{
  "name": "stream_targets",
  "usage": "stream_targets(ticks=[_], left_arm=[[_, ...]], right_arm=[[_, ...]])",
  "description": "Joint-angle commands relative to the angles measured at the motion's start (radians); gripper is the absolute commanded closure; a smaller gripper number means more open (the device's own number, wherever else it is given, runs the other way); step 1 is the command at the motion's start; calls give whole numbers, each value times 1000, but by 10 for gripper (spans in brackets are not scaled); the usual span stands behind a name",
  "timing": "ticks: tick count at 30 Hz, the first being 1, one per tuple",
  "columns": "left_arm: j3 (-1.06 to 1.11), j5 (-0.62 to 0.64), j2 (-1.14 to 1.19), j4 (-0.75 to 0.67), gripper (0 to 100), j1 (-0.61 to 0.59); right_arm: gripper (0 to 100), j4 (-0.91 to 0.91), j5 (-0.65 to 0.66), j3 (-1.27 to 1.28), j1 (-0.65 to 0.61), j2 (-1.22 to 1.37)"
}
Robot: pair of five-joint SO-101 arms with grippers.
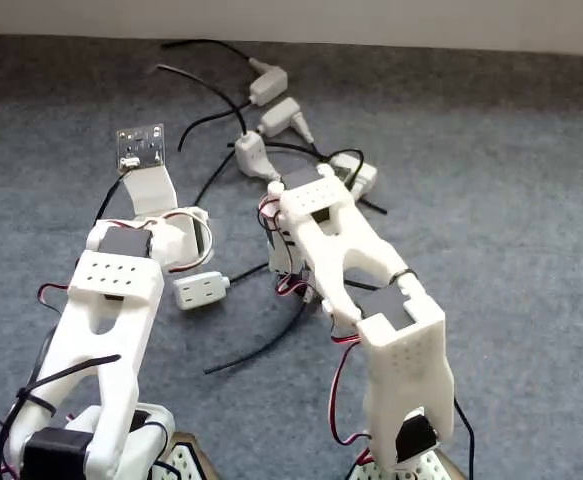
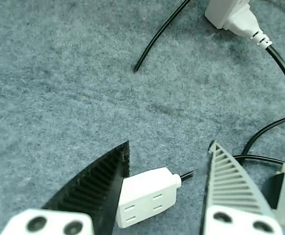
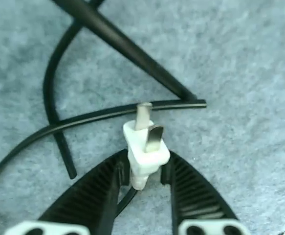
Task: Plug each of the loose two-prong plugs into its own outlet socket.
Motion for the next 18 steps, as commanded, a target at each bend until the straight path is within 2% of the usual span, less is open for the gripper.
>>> stream_targets(ticks=[1,5,9,12,15,18], left_arm=[[-39,-8,-18,-21,744,-4],[-39,-8,-18,-21,744,-4],[-41,-8,-21,-17,744,-4],[-45,-6,-27,-15,744,1],[-53,-5,-27,-17,744,56],[-102,-5,-27,23,744,160]], right_arm=[[804,10,40,-2,-4,-16],[792,104,126,-111,-7,-16],[792,272,186,-374,-5,-16],[792,274,272,-549,5,-53],[792,271,331,-638,25,-110],[792,272,396,-719,67,-186]])
